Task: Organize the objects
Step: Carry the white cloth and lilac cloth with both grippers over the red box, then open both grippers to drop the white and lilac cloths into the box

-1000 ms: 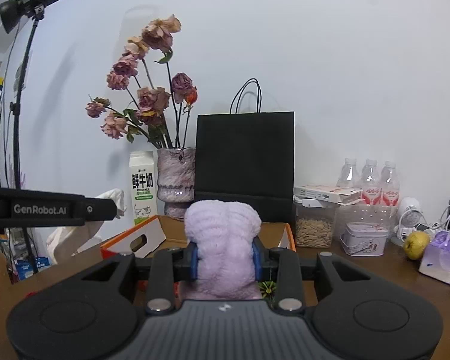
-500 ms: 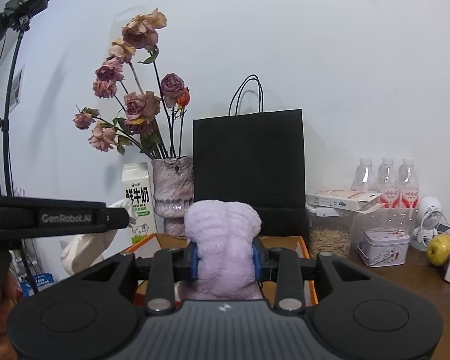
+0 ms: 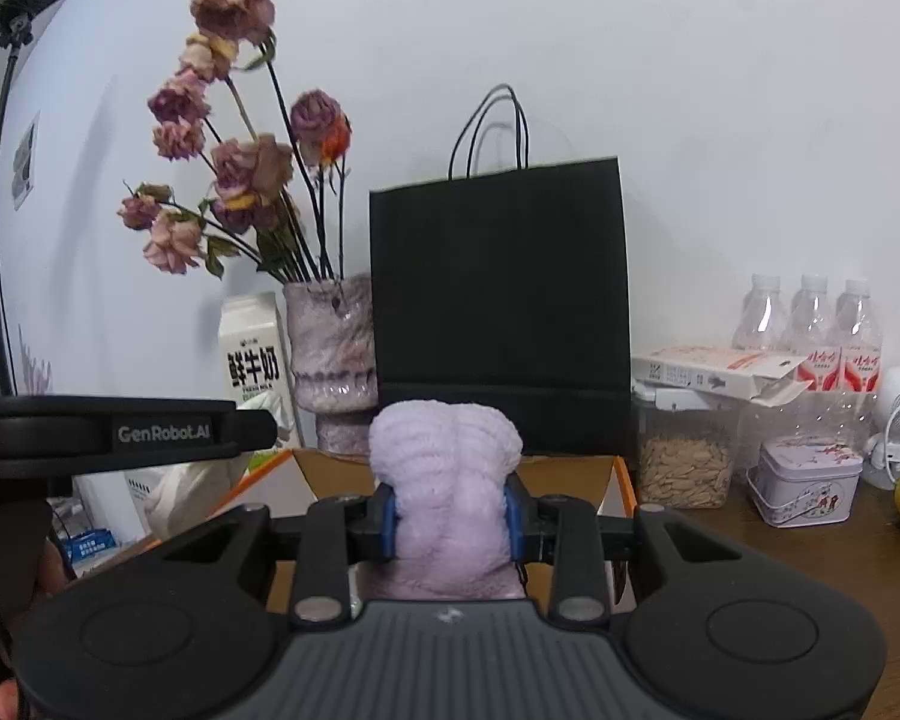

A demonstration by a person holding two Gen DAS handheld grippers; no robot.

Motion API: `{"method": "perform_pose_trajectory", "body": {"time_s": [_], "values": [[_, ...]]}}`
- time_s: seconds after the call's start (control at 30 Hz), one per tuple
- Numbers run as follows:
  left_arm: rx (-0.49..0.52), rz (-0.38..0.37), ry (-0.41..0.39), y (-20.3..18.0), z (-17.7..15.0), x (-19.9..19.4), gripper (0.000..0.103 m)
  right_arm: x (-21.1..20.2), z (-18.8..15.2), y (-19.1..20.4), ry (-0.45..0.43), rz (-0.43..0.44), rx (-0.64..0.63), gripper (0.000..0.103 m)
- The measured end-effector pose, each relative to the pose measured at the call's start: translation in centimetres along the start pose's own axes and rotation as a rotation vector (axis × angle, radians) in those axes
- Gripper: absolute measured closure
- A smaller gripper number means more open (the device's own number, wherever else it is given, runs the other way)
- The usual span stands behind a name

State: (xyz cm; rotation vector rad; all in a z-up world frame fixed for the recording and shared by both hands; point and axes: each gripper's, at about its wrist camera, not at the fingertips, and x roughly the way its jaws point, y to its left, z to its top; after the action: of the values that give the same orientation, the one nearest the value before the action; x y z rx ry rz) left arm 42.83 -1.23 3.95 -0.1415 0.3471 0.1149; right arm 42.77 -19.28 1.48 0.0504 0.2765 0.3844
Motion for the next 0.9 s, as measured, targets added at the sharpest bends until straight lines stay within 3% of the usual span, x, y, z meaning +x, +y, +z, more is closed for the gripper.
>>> {"method": "perform_pose_trajectory", "body": {"time_s": [0.27,0.33,0.4,0.47,0.5,0.53,0.57,0.63,0.9], "values": [[0.009,0.015,0.042,0.1,-0.5,2.3,0.058,2.7,-0.9,-0.5,0.049,-0.024,-0.001,0.072],[0.013,0.012,0.051,0.0,-0.7,2.6,0.046,3.2,-1.1,-0.6,0.060,-0.032,-0.004,0.072],[0.013,-0.001,0.052,0.0,-0.9,2.8,0.030,3.5,-1.4,-0.7,0.074,-0.041,-0.006,0.065],[0.014,0.000,0.046,-0.1,-1.0,2.9,0.021,3.8,-1.7,-0.9,0.087,-0.046,-0.005,0.051],[0.015,-0.002,0.044,-0.1,-1.0,2.9,0.011,4.0,-1.8,-0.9,0.090,-0.050,-0.004,0.047],[0.012,0.000,0.043,-0.1,-1.1,2.9,0.000,4.0,-1.9,-0.9,0.089,-0.057,-0.005,0.033],[0.008,0.007,0.037,-0.1,-1.1,2.8,0.000,4.1,-2.0,-0.9,0.086,-0.070,-0.007,0.013],[0.010,0.014,0.039,-0.2,-1.0,2.7,0.000,3.9,-2.0,-0.8,0.070,-0.097,-0.015,0.000],[0.021,0.015,0.034,-0.5,-1.0,2.1,0.000,3.4,-1.8,-0.9,0.064,-0.084,0.000,0.000]]}}
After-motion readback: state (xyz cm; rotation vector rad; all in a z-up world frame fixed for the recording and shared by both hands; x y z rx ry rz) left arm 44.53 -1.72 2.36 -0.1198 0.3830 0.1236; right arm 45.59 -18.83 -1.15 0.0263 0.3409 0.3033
